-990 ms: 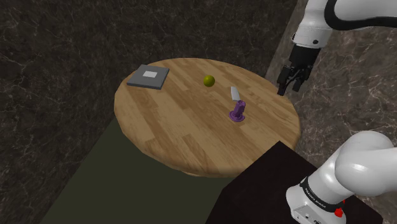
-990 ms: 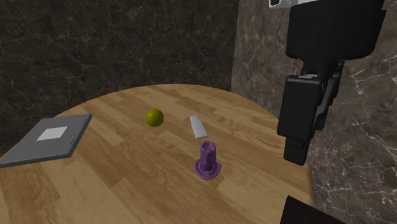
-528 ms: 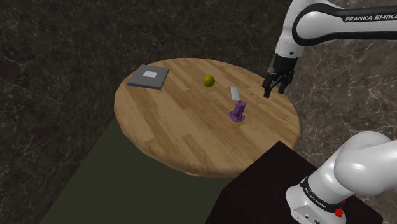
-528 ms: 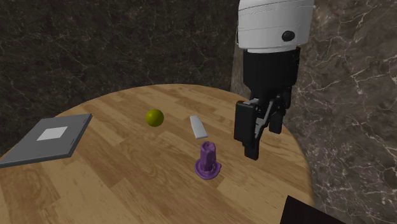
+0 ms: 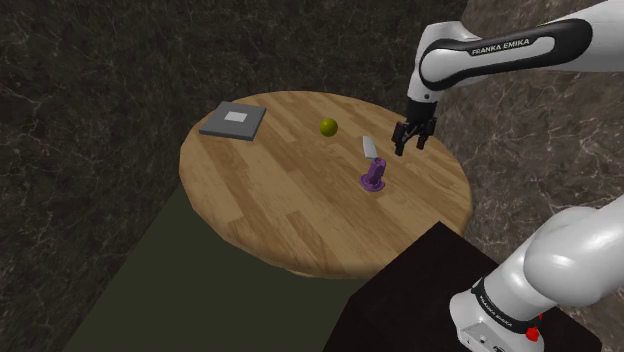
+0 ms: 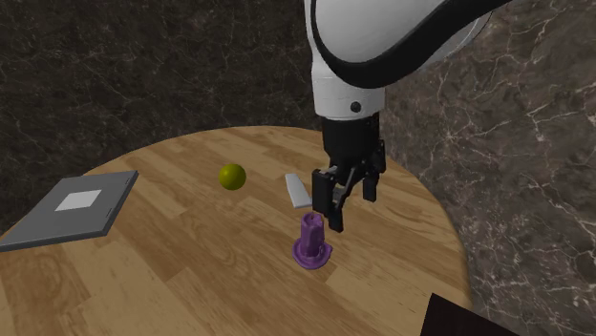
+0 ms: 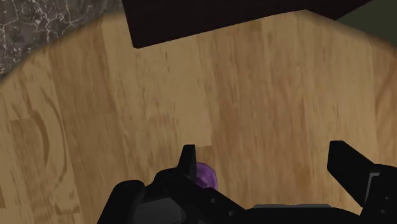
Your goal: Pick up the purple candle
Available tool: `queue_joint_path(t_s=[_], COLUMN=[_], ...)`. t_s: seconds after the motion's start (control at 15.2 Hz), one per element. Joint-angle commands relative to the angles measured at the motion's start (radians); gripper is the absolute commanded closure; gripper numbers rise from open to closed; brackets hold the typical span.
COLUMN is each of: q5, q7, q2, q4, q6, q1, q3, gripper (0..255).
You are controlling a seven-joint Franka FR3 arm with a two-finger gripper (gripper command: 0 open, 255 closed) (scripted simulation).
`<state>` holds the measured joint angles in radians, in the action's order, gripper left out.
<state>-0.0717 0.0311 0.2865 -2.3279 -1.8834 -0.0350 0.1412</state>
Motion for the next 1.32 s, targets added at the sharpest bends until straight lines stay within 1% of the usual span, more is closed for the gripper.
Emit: queue_joint_path(t_s=[0.0,0.53,0.79,1.06,1.12,1.25], q5=[-0.006,0.001,0.014,0.029,0.031,0.033], q7=[-0.017,-0.072,-0.099,-0.123,-0.126,-0.125], q2=[-0.079,-0.385,-0.540,-0.697,-0.720,-0.737], q4=[0.022,0.192,0.306,0.442,0.464,0.459], q6=[-0.056,-0.183,-0.220,-0.236,-0.237,-0.258], q1=[-0.008,-0.036,-0.056,-0.081,-0.085,-0.087], q3=[0.015,0.052,0.061,0.064,0.064,0.062], gripper=[0,0,0,0,0,0])
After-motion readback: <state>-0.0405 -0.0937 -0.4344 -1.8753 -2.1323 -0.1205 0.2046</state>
